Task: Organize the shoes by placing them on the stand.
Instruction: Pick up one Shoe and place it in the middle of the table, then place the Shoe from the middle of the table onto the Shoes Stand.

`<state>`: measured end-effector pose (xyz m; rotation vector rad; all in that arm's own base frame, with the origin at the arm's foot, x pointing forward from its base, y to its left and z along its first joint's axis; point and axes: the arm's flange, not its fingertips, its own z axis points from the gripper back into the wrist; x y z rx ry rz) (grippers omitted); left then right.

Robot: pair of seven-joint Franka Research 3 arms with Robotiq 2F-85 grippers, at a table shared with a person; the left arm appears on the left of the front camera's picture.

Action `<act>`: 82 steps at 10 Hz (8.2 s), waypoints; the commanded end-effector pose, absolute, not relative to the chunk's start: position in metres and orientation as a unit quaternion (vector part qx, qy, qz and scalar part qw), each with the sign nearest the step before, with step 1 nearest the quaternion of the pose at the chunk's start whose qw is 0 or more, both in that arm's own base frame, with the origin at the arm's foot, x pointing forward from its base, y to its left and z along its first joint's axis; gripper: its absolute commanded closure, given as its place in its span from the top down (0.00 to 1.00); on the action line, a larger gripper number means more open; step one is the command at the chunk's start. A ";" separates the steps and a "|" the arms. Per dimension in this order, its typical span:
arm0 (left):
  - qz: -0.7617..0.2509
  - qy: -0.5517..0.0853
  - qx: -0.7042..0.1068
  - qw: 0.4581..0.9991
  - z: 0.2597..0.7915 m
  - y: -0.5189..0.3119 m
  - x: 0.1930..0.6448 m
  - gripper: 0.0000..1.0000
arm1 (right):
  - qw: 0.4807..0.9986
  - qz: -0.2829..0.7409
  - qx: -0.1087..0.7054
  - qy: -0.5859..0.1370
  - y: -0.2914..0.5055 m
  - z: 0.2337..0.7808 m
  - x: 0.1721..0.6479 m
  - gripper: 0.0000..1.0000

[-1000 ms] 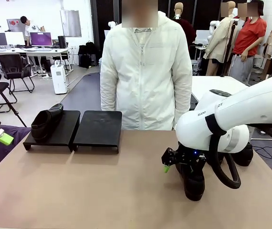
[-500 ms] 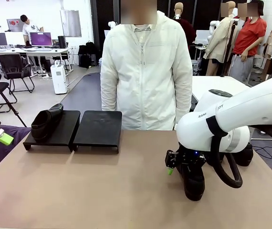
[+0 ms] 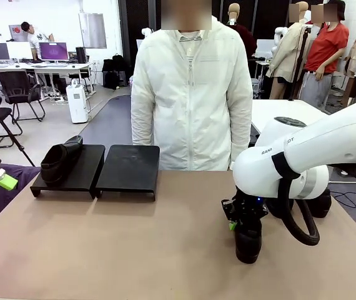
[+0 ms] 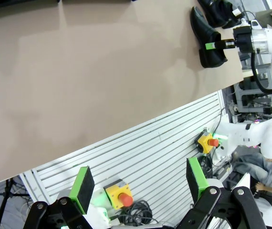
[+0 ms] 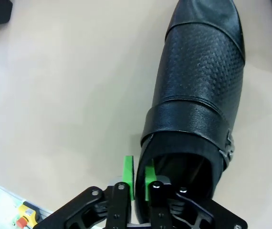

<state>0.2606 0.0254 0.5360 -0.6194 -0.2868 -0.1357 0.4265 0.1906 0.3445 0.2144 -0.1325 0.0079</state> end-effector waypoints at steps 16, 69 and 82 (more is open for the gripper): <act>-0.074 -0.142 -0.311 0.937 0.536 0.028 0.260 1.00 | 0.979 0.036 0.187 -0.079 0.130 0.515 0.291 0.00; -0.102 -0.030 -0.121 0.987 0.525 -0.260 0.333 1.00 | 0.942 -0.099 0.320 -0.031 -0.043 0.535 0.285 1.00; 0.019 0.054 -0.054 0.997 0.387 -0.321 0.370 1.00 | 0.942 -0.099 0.320 -0.031 -0.043 0.535 0.285 1.00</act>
